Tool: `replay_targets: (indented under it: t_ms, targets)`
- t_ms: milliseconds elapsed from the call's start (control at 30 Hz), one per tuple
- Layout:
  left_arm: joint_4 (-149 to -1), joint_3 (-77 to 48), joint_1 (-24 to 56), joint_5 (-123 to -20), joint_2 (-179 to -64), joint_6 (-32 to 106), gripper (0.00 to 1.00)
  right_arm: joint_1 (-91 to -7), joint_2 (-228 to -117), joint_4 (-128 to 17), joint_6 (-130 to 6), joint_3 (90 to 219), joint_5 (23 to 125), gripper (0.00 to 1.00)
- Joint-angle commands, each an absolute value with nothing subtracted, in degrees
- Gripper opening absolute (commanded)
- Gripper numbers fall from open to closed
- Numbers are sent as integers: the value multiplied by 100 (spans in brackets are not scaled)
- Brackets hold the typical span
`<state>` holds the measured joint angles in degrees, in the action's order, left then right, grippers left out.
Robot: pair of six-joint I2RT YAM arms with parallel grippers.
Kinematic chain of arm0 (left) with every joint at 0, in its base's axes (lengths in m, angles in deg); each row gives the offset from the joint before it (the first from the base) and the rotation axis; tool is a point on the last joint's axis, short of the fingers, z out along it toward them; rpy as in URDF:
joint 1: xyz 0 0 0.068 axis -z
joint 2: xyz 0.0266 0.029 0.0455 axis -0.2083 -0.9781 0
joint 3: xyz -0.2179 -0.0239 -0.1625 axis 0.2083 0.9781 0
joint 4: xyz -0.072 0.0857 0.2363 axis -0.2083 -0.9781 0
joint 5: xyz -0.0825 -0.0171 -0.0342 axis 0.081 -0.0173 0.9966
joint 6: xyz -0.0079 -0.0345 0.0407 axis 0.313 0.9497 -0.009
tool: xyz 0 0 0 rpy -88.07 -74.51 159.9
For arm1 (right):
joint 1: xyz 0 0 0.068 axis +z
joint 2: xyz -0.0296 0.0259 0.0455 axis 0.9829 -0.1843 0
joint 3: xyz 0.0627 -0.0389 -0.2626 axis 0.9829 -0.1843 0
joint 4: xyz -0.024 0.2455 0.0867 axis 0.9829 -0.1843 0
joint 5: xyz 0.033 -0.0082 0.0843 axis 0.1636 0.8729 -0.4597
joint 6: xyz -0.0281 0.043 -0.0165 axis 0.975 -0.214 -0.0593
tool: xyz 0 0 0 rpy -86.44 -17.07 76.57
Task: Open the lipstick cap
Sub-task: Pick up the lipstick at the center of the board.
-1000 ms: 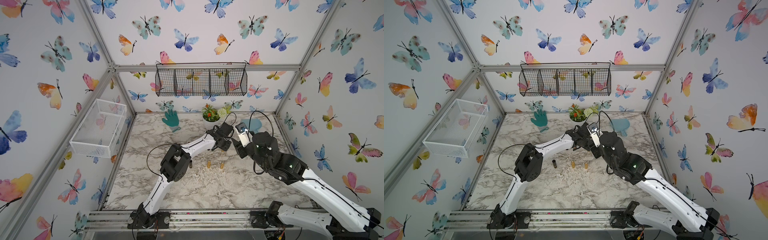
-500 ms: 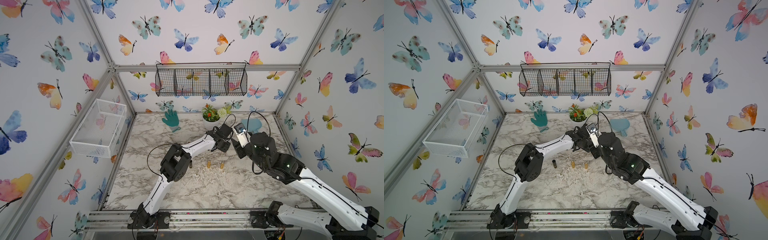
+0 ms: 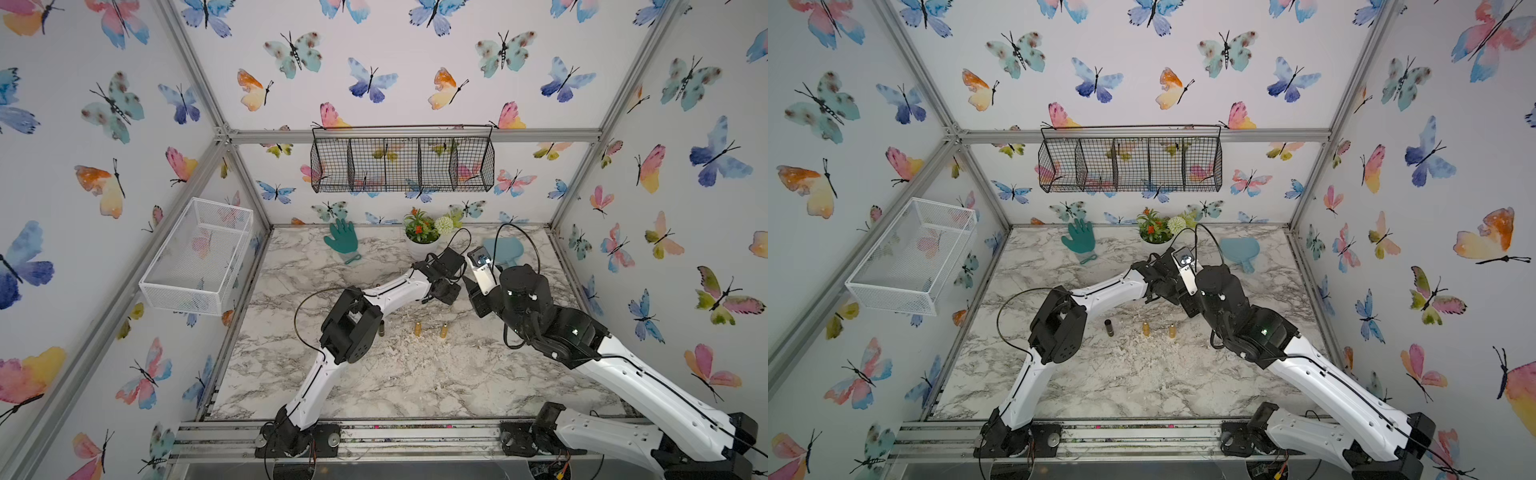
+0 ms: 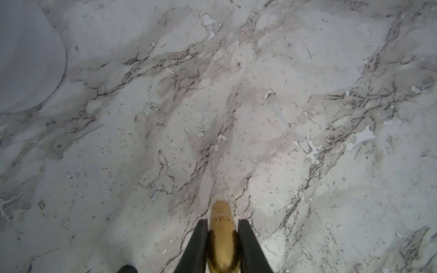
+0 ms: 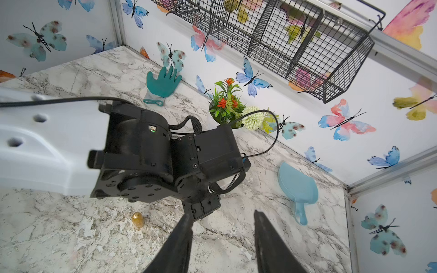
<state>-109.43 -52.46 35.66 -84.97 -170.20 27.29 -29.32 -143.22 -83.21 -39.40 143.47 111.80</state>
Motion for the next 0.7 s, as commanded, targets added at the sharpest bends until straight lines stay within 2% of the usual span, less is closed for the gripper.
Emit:
replay_targets:
  t_ms: [0,300,667]
  targets:
    - [-11092,-5136,3433,-8304,-16744,2869,19,-2946,-14308,-8213,-4006,14247,11142,44]
    - [-11158,-4729,2829,-6704,-15382,3276,15,-2946,-14440,-7741,-4075,13851,10899,44]
    - [-11293,-4014,1720,-4124,-13793,3716,15,-2952,-15084,-6625,-3884,13716,10083,46]
